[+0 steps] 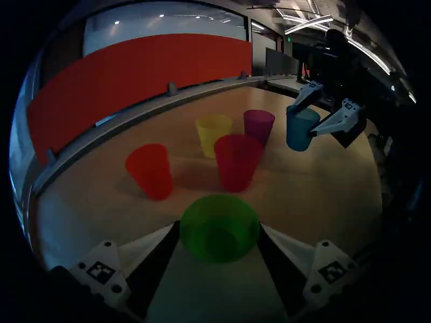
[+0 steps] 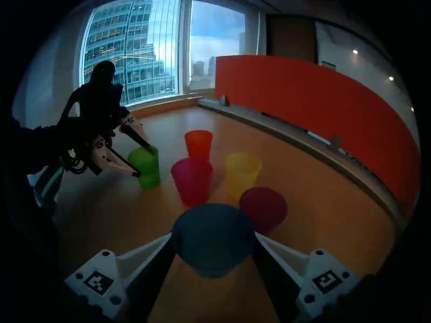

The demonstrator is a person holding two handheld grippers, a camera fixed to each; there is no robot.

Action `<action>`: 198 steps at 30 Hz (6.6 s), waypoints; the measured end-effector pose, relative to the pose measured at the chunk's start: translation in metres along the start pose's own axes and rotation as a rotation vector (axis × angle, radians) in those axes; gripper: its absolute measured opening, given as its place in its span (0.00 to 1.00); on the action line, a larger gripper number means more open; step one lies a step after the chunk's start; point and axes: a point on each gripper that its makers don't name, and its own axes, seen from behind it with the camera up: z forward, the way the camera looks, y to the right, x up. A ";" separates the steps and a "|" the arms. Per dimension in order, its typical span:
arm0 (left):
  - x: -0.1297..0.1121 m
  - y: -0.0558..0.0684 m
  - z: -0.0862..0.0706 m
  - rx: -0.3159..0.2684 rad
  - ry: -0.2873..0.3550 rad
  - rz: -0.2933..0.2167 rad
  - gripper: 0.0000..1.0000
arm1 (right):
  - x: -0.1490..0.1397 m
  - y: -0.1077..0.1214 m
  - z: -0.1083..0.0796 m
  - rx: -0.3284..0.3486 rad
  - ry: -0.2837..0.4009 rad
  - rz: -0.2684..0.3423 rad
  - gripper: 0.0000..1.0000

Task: Pour water

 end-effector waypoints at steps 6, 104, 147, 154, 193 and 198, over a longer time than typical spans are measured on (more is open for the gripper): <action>-0.001 0.001 -0.001 -0.010 -0.003 -0.019 0.98 | -0.002 0.000 -0.001 -0.001 0.000 0.004 0.93; -0.017 -0.025 -0.121 0.316 0.219 -0.169 0.98 | -0.048 0.013 -0.088 -0.320 0.117 0.148 1.00; 0.060 -0.063 -0.203 0.645 0.697 -0.266 0.98 | 0.036 0.076 -0.181 -0.843 0.676 0.266 1.00; 0.066 -0.063 -0.209 0.671 0.722 -0.256 0.98 | 0.029 0.078 -0.184 -0.880 0.678 0.256 1.00; 0.029 -0.084 -0.190 0.835 0.661 -0.242 0.98 | 0.024 0.072 -0.183 -0.914 0.598 0.251 1.00; 0.022 -0.082 -0.186 0.840 0.659 -0.253 0.98 | 0.024 0.072 -0.184 -0.917 0.590 0.251 1.00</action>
